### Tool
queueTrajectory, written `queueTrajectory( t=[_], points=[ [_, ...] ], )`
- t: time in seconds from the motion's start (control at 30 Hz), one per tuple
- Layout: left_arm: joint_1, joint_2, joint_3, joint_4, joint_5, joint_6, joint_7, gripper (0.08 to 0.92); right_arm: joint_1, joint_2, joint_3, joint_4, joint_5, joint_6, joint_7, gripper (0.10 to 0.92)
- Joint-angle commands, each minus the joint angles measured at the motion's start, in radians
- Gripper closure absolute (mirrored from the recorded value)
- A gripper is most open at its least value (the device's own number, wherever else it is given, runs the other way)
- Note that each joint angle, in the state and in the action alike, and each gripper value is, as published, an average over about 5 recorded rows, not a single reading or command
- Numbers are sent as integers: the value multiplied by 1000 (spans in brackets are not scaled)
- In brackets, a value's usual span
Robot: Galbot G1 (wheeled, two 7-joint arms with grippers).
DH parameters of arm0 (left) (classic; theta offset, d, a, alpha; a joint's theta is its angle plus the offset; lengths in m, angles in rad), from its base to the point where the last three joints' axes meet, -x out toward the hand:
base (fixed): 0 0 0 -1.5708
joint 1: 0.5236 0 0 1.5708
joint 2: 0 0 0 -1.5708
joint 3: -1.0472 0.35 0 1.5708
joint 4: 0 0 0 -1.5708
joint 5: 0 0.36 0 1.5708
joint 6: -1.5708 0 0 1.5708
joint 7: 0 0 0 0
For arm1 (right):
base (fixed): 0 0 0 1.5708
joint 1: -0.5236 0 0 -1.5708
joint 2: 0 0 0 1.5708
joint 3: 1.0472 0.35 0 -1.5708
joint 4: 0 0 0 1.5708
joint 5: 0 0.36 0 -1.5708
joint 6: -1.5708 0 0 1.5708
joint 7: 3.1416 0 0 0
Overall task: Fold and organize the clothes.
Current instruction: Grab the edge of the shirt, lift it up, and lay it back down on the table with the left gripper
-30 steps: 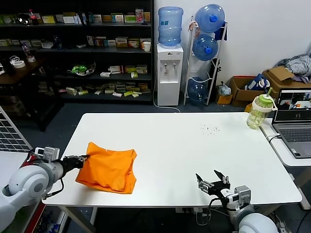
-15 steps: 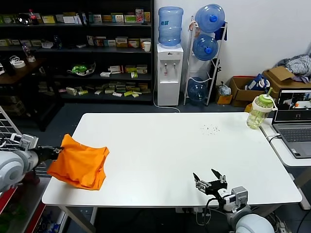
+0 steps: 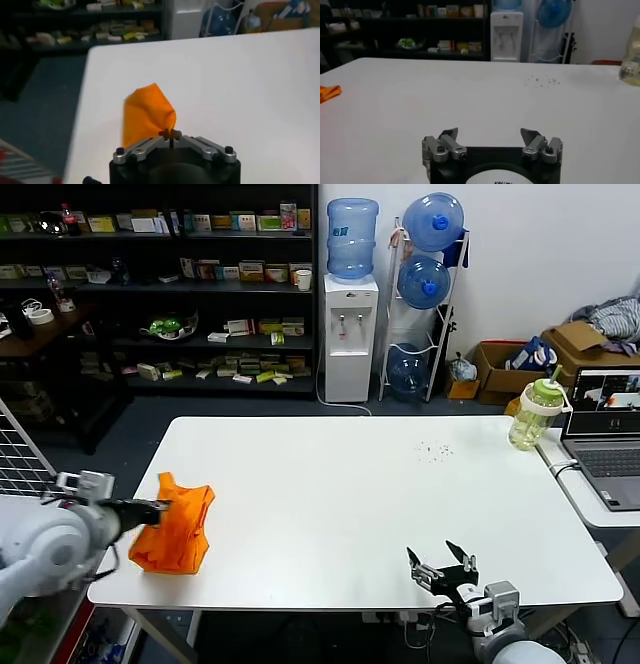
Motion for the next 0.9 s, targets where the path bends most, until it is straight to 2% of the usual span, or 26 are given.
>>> queueTrajectory(
  t=[0.03, 0.2, 0.33, 0.5, 0.9],
  points=[
    [-459, -793, 450, 128, -259, -22, -415, 903, -224, 82, 181, 78, -46, 2, 0, 203],
    [-512, -1050, 498, 398, -152, -21, -360, 903, -273, 105, 237, 98, -52, 8, -3, 203],
    [-523, -1160, 503, 539, -61, -23, -305, 903, -269, 109, 246, 93, -47, 8, -3, 203],
    [-519, -1202, 502, 630, 39, -29, -246, 903, -256, 103, 241, 80, -39, 9, -4, 203],
    [-501, -1223, 484, 704, 162, -52, -185, 903, -206, 80, 213, 43, -14, 3, -1, 203]
  ],
)
